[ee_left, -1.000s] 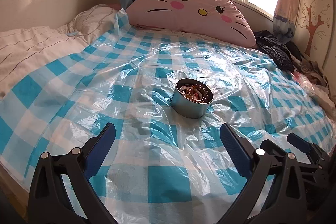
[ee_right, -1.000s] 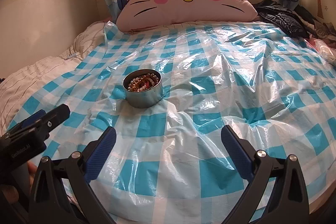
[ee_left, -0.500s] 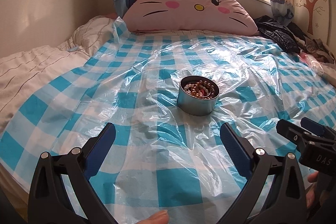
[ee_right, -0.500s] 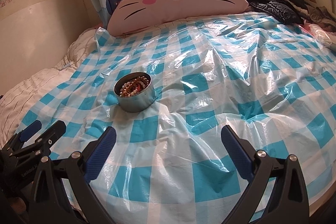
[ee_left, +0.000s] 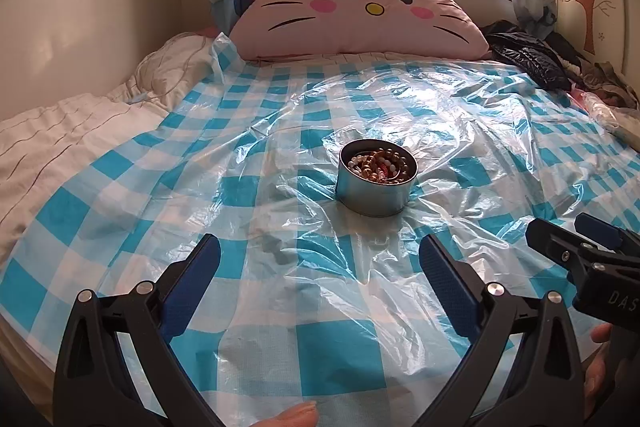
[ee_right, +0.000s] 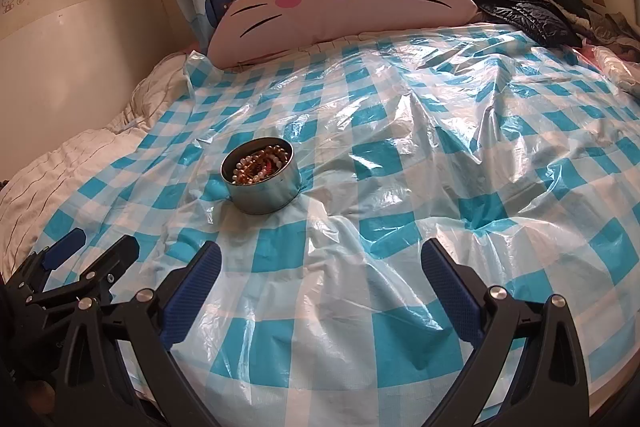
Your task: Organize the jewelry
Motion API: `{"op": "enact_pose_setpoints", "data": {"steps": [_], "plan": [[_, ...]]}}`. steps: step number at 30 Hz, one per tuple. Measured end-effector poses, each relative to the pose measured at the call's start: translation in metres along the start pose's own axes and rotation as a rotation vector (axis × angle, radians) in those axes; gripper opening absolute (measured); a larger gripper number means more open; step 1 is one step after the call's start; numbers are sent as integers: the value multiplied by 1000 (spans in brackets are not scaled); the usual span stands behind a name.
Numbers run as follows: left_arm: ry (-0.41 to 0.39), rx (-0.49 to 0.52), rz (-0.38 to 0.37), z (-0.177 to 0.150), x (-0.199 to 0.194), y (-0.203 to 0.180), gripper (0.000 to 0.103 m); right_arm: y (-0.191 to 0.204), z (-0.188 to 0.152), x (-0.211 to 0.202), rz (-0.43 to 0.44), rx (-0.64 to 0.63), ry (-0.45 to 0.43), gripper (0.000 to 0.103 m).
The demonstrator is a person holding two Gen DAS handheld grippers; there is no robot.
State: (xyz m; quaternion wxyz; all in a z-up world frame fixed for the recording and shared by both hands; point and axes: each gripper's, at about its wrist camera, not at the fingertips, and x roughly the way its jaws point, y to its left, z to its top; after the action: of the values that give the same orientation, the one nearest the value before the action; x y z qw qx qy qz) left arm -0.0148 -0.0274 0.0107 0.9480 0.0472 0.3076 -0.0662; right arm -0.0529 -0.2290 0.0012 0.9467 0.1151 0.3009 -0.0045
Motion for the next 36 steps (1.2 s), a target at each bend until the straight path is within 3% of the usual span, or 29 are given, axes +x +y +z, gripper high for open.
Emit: {"op": "enact_pose_setpoints", "data": {"steps": [36], "plan": [[13,-27,-19,0,3,7,96,0,0,0,-1,2,2,96]]}}
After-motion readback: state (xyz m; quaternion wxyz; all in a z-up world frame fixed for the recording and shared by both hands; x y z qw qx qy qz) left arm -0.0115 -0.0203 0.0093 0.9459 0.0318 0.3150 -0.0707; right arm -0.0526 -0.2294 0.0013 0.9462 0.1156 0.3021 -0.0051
